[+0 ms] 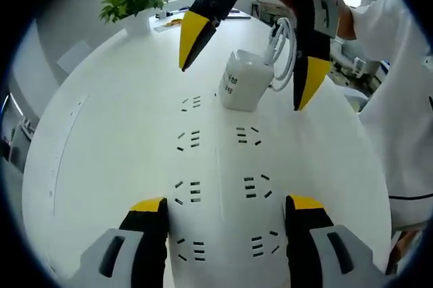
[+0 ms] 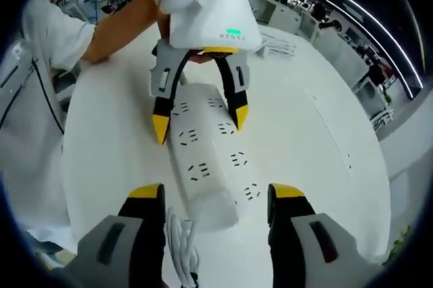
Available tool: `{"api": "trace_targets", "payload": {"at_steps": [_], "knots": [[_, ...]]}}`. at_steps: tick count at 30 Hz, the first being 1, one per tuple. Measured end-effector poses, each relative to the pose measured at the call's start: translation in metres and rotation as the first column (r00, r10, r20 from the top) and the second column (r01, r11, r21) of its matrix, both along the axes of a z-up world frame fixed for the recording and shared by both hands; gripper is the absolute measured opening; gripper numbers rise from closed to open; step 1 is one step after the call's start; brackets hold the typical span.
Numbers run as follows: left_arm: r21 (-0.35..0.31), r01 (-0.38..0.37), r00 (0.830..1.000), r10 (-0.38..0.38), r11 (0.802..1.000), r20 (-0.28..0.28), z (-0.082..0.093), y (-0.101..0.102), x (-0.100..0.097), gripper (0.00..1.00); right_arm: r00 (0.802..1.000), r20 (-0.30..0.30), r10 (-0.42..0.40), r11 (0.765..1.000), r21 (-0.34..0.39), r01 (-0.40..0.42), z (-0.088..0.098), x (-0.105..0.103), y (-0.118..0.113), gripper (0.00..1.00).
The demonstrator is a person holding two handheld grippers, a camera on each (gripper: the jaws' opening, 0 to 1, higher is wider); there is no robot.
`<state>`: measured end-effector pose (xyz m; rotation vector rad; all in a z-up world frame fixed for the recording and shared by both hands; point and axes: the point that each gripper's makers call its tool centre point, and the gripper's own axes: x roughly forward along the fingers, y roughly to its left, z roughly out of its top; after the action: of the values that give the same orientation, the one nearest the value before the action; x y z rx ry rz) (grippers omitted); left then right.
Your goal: Straighten the power strip on the desk, plug the charger into it
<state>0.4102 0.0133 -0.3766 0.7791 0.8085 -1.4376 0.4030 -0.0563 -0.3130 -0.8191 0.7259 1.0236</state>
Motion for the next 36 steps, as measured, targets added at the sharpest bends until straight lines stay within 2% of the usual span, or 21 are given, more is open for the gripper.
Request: {"api": "trace_targets", "payload": {"at_steps": [9,13,19,24,32,36], "knots": [[-0.002,0.000,1.000,0.000,1.000,-0.001,0.000,0.001,0.001,0.72,0.999,0.008,-0.051,0.995,0.092,0.050,0.007,0.002,0.001,0.69],[-0.006,0.002,1.000,-0.002,1.000,-0.001,0.000,0.000,0.001,0.72,0.997,0.031,-0.069,0.990,0.124,0.064,0.011,0.005,0.000,0.78],[-0.007,0.001,1.000,-0.001,1.000,-0.001,0.000,0.000,0.000,0.72,0.992,0.001,-0.125,0.975,0.186,0.123,0.014,0.003,-0.004,0.83],[-0.012,0.003,1.000,-0.003,1.000,-0.001,-0.001,-0.001,-0.001,0.72,0.981,-0.005,-0.195,0.947,0.259,0.190,0.017,0.006,-0.008,0.91],[0.000,-0.002,1.000,0.002,1.000,0.005,-0.001,-0.002,-0.002,0.72,0.967,-0.020,-0.253,0.901,0.361,0.243,0.026,0.004,-0.013,0.95],[-0.026,0.005,1.000,-0.005,1.000,-0.003,-0.003,-0.003,-0.002,0.73,0.959,-0.033,-0.283,0.872,0.407,0.271,0.023,0.004,-0.016,0.96]]}}
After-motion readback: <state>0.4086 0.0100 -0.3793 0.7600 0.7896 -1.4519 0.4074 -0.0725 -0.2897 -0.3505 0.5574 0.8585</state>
